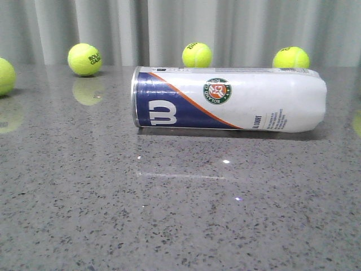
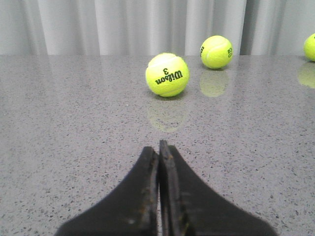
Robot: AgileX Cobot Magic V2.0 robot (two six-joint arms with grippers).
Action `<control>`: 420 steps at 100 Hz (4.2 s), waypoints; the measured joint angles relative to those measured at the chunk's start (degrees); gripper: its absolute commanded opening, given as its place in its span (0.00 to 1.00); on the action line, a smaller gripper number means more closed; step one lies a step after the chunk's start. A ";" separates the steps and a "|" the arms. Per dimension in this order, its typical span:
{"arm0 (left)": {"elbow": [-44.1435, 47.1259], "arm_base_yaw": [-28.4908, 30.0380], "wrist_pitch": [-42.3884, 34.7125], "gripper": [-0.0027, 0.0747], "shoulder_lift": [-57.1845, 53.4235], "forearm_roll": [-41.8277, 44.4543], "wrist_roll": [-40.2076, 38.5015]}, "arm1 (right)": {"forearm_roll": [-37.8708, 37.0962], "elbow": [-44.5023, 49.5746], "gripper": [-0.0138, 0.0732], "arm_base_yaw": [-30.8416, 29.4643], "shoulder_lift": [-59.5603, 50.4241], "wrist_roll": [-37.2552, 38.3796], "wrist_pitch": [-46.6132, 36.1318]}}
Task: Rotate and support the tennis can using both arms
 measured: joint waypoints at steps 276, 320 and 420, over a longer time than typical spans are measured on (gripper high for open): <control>-64.07 -12.84 42.61 0.72 85.53 -47.93 26.68 | 0.04 0.91 0.08 0.00 -3.65 0.00 1.02; -69.45 -19.33 47.75 0.71 96.88 -62.93 35.04 | 0.04 0.91 0.08 0.00 -3.65 0.00 1.02; -69.45 -21.98 58.11 0.03 100.51 -81.54 46.61 | 0.04 0.91 0.08 0.00 -3.65 0.00 1.02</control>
